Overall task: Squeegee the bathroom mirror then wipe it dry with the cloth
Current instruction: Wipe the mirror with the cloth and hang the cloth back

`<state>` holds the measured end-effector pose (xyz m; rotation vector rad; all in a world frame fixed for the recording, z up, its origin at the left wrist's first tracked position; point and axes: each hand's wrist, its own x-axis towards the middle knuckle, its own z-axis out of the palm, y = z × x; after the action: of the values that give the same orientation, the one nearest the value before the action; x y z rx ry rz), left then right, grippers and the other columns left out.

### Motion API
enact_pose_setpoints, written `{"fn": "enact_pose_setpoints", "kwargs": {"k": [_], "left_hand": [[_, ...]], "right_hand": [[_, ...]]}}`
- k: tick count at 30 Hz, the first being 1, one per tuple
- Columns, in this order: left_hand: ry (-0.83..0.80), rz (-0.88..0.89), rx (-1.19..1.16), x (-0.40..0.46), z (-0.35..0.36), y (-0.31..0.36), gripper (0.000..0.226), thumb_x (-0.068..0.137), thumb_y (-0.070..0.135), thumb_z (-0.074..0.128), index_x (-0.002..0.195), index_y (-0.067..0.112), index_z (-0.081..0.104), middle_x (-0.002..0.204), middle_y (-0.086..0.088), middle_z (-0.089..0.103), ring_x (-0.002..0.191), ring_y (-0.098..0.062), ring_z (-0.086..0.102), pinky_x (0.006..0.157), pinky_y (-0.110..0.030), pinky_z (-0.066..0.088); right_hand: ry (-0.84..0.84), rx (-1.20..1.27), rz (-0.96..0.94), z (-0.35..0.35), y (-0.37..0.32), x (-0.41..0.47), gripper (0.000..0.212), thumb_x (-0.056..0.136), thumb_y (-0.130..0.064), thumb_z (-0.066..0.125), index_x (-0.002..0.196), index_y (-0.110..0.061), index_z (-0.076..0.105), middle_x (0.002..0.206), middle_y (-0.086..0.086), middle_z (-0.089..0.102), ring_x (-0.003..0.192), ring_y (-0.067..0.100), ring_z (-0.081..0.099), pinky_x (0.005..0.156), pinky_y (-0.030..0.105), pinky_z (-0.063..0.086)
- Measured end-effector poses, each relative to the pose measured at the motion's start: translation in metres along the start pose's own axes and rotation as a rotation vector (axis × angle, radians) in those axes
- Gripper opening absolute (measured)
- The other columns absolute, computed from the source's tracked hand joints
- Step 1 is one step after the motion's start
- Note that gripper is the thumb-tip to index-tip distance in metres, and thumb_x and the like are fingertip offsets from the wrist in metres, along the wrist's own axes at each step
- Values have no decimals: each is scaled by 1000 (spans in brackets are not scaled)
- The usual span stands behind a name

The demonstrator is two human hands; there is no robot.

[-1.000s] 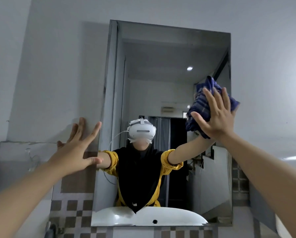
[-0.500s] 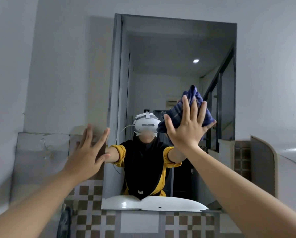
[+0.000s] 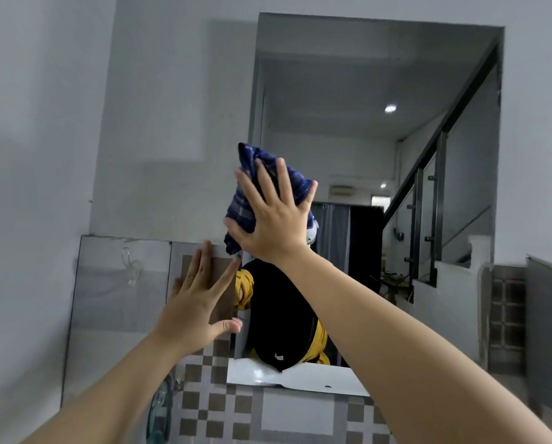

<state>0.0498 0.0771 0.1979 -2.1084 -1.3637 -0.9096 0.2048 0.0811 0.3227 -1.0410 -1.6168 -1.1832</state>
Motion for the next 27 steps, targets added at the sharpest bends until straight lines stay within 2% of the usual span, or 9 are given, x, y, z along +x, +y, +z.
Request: {"fn": "enact_pose_setpoints", "kwargs": {"k": [7, 10, 12, 18, 21, 23, 27], "left_hand": [[22, 5, -21, -3, 3, -2, 104, 65, 77, 46, 142, 44, -16, 150, -3, -35, 140, -28, -24, 106, -63, 19], [8, -17, -47, -5, 5, -1, 102, 67, 73, 49, 139, 48, -19, 147, 1, -41, 139, -28, -25, 106, -64, 17], [21, -4, -59, -6, 3, 0, 100, 63, 75, 42, 138, 50, -20, 147, 0, -40, 139, -29, -22, 106, -63, 17], [33, -14, -33, -7, 3, 2, 103, 63, 70, 47, 137, 50, -22, 149, -1, -37, 140, -29, -20, 105, -64, 21], [27, -28, -13, -6, 4, 2, 105, 63, 70, 49, 138, 49, -21, 150, -2, -37, 140, -29, -21, 104, -64, 23], [23, -39, -1, -5, 5, 2, 107, 63, 69, 52, 138, 49, -22, 149, -2, -37, 139, -28, -21, 105, -64, 23], [27, -46, 13, -5, 5, 3, 108, 63, 69, 53, 138, 48, -21, 150, -4, -35, 139, -28, -20, 105, -65, 22]], "right_hand": [[-37, -12, -217, -6, 27, -15, 77, 78, -68, 46, 147, -36, 30, 155, -3, 33, 148, 29, 12, 105, 73, 6], [-68, -41, -250, -15, 56, -32, 78, 79, -70, 45, 147, -36, 29, 156, -3, 31, 148, 29, 11, 106, 72, 4], [-81, -68, -245, -23, 79, -45, 78, 79, -71, 44, 147, -36, 30, 156, -2, 31, 148, 28, 10, 106, 73, 6], [-84, -128, -171, -48, 161, -84, 80, 77, -72, 44, 146, -35, 28, 153, 1, 36, 147, 28, 14, 103, 75, 18], [-78, -179, -103, -59, 201, -100, 79, 80, -74, 36, 146, -32, 30, 151, 4, 39, 146, 29, 17, 104, 74, 16], [-66, -194, -40, -64, 223, -110, 80, 81, -76, 32, 147, -30, 30, 151, 6, 39, 146, 29, 17, 106, 72, 15], [38, -132, 139, -67, 241, -128, 80, 82, -74, 32, 145, -25, 34, 150, 10, 40, 146, 31, 17, 109, 64, 22]]}}
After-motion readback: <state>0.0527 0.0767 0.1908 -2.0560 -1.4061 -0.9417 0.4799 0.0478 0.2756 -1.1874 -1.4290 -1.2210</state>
